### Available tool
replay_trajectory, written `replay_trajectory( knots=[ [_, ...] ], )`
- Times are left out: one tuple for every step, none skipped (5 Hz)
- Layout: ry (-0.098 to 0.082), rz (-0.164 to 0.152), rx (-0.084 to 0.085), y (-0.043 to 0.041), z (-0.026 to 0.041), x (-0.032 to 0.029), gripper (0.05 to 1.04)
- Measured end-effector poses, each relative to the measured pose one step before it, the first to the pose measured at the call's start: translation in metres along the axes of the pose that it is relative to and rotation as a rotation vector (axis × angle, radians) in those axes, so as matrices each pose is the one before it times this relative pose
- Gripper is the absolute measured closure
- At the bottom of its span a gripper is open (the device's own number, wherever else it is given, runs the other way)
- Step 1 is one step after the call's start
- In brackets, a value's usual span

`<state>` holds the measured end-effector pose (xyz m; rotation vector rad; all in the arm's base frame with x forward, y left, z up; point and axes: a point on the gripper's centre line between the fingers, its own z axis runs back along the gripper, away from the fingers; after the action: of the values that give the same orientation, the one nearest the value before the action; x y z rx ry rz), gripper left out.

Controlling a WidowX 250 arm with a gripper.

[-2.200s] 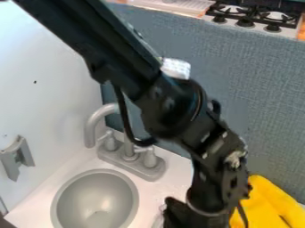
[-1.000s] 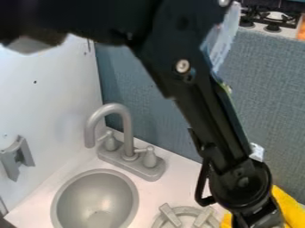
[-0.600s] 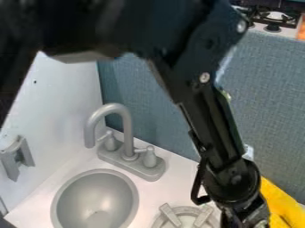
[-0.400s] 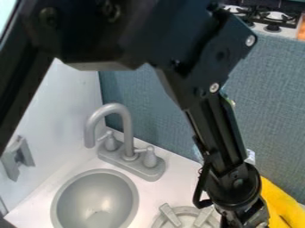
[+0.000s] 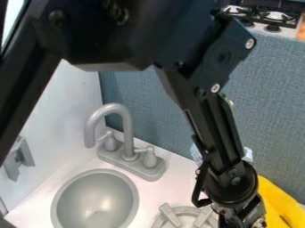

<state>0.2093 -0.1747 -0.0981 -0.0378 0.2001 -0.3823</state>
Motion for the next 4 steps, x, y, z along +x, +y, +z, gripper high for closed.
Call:
replay_trajectory(
  knots=[
    [-0.0298,-0.0113,-0.0094,-0.00029,0.0144,-0.00774,0.489],
    [-0.0472,0.0003,-0.0001,-0.0023,0.03528,-0.0014,0.49],
    [-0.0477,0.0533,0.0376,0.01516,0.03552,-0.00089,0.49],
    [0.0015,0.0971,0.0225,0.03653,0.00374,0.00524,0.49]
  ],
)
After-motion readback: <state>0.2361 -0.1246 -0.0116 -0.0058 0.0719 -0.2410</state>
